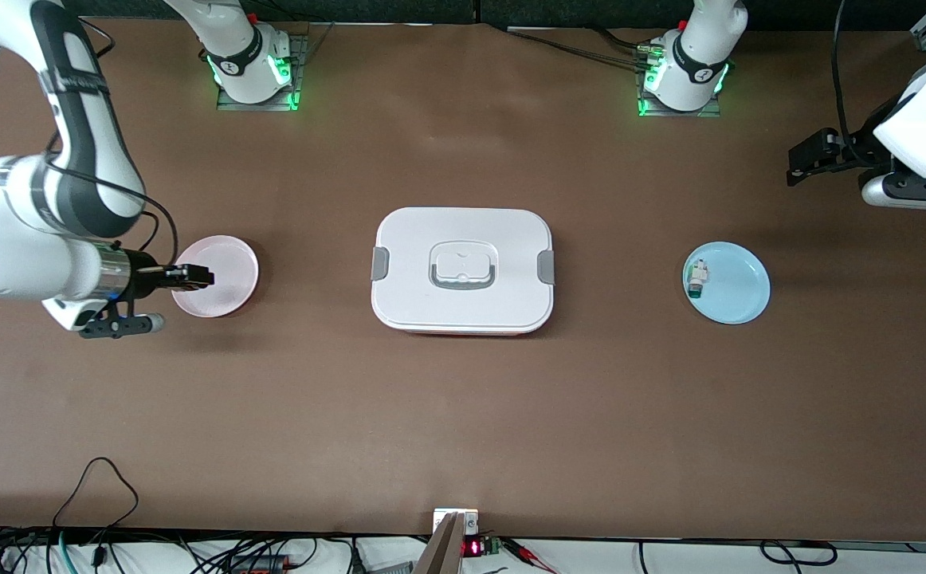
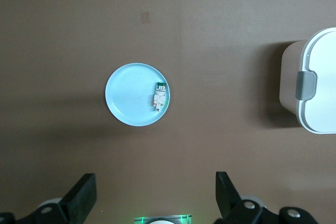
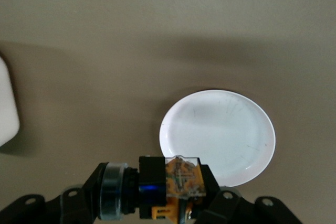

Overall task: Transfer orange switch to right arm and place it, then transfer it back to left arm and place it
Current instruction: 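Lift the switch over the box while the left gripper reaches toward it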

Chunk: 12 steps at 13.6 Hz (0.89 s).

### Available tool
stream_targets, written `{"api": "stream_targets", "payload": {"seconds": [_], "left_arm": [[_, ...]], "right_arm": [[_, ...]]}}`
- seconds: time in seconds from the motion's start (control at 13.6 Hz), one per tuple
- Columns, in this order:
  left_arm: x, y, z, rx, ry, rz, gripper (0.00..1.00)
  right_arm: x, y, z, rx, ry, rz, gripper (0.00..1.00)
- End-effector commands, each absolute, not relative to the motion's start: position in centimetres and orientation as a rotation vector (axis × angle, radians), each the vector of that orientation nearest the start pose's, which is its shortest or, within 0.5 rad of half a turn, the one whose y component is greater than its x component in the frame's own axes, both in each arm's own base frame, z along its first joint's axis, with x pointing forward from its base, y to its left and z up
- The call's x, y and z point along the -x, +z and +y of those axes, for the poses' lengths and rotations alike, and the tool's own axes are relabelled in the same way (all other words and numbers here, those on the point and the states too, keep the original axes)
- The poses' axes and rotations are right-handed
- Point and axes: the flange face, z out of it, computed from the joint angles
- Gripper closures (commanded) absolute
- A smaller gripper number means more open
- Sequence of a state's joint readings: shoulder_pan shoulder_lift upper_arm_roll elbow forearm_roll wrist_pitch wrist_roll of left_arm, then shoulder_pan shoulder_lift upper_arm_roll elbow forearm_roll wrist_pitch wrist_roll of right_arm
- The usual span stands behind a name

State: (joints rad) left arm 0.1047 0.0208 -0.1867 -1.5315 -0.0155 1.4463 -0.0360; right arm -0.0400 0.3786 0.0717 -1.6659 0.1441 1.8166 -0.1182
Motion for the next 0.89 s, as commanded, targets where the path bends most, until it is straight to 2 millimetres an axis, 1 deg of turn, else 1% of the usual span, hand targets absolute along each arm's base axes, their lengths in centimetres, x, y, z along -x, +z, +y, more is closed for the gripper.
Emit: {"api": "stream_targets", "payload": {"seconds": [0.0,0.07,0.22,0.3,0.37,0.44,0.52,0.66,0.74,0.81], "left_arm": [[-54.4,62.5,-4.6,3.140,0.169,0.083,0.00],[-54.4,62.5,-4.6,3.140,0.169,0.085,0.00],[-54.4,62.5,-4.6,3.140,0.169,0.085,0.00],[-54.4,62.5,-4.6,3.140,0.169,0.085,0.00],[-54.4,62.5,-4.6,3.140,0.169,0.085,0.00],[-54.4,62.5,-4.6,3.140,0.169,0.085,0.00],[-54.4,62.5,-4.6,3.140,0.169,0.085,0.00],[-54.4,62.5,-4.6,3.140,0.169,0.085,0.00],[-54.4,62.5,-4.6,3.140,0.169,0.085,0.00],[-54.4,62.5,-4.5,3.140,0.169,0.083,0.00]], "right_arm": [[-63.7,42.4,6.1,2.930,0.263,-0.260,0.68],[-63.6,44.5,7.6,2.934,0.228,-0.304,0.67],[-63.3,47.7,10.5,2.924,0.164,-0.425,0.67],[-63.3,49.1,11.2,2.913,0.132,-0.489,0.67],[-63.0,50.3,12.3,2.885,0.105,-0.601,0.67],[-62.8,51.2,13.7,2.865,0.083,-0.668,0.67],[-62.5,52.6,15.6,2.828,0.045,-0.714,0.67],[-61.9,56.0,19.3,2.746,-0.060,-0.886,0.67],[-61.4,57.2,21.4,2.691,-0.104,-1.010,0.67],[-60.9,57.5,23.2,2.631,-0.122,-1.108,0.67]]}}
